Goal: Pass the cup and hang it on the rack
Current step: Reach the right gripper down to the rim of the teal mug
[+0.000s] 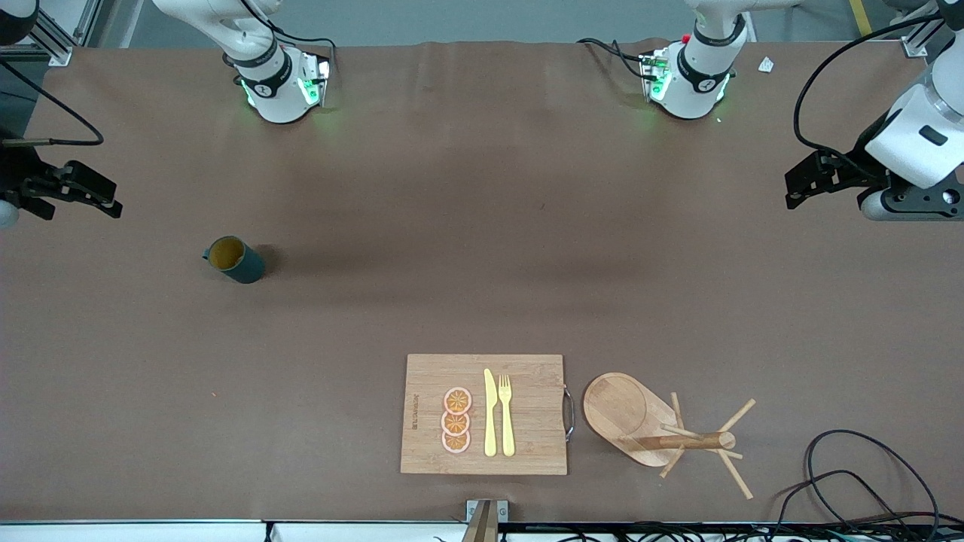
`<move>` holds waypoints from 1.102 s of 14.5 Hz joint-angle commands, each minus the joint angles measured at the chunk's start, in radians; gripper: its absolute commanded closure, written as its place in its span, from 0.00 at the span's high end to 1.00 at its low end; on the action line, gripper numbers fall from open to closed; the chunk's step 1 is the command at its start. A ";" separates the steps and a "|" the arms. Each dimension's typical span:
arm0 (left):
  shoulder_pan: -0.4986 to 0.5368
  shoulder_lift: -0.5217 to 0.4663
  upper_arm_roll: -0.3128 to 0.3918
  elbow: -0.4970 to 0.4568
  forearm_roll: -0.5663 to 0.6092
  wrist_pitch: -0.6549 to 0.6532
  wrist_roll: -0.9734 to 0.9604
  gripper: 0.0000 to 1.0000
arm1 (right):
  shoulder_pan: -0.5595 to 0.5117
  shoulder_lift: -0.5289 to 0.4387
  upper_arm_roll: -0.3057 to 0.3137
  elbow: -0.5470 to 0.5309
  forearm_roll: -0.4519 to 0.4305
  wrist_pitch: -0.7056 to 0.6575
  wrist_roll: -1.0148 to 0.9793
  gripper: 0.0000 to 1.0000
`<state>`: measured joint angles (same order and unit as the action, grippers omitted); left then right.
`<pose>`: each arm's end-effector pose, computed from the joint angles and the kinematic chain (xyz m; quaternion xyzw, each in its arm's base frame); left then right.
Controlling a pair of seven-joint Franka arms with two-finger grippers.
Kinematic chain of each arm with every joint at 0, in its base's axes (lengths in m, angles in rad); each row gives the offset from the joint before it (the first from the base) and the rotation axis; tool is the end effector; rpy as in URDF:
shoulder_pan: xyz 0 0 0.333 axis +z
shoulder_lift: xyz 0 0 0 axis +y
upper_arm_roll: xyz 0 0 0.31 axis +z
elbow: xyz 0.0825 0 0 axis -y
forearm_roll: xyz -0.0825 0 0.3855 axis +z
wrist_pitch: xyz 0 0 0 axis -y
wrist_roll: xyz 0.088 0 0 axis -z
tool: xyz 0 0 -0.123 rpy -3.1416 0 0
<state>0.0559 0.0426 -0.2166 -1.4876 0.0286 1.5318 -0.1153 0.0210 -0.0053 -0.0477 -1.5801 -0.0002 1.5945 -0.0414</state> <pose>0.5591 -0.0842 0.6150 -0.9997 0.0220 -0.0026 0.0094 0.5569 -0.0150 0.6031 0.9999 0.0074 0.0098 0.0003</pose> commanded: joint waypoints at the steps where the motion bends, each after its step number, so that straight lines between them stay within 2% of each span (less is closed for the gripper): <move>1: 0.001 -0.009 -0.007 0.006 0.021 -0.007 0.009 1.00 | 0.000 -0.009 -0.001 0.000 -0.003 -0.011 0.018 1.00; 5: 0.004 -0.009 -0.007 0.009 0.019 -0.007 0.006 1.00 | 0.004 -0.012 -0.001 -0.021 -0.003 -0.015 0.020 1.00; 9: 0.010 -0.007 -0.007 0.020 0.019 -0.007 0.008 1.00 | 0.011 -0.091 0.000 -0.328 0.000 0.247 0.023 1.00; 16: 0.015 -0.007 -0.006 0.021 0.017 -0.007 0.009 1.00 | 0.037 -0.084 0.000 -0.487 0.011 0.395 0.032 1.00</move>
<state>0.0639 0.0416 -0.2169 -1.4743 0.0286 1.5317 -0.1152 0.0434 -0.0458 -0.0456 -1.9840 0.0008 1.9368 -0.0293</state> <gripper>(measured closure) 0.000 0.000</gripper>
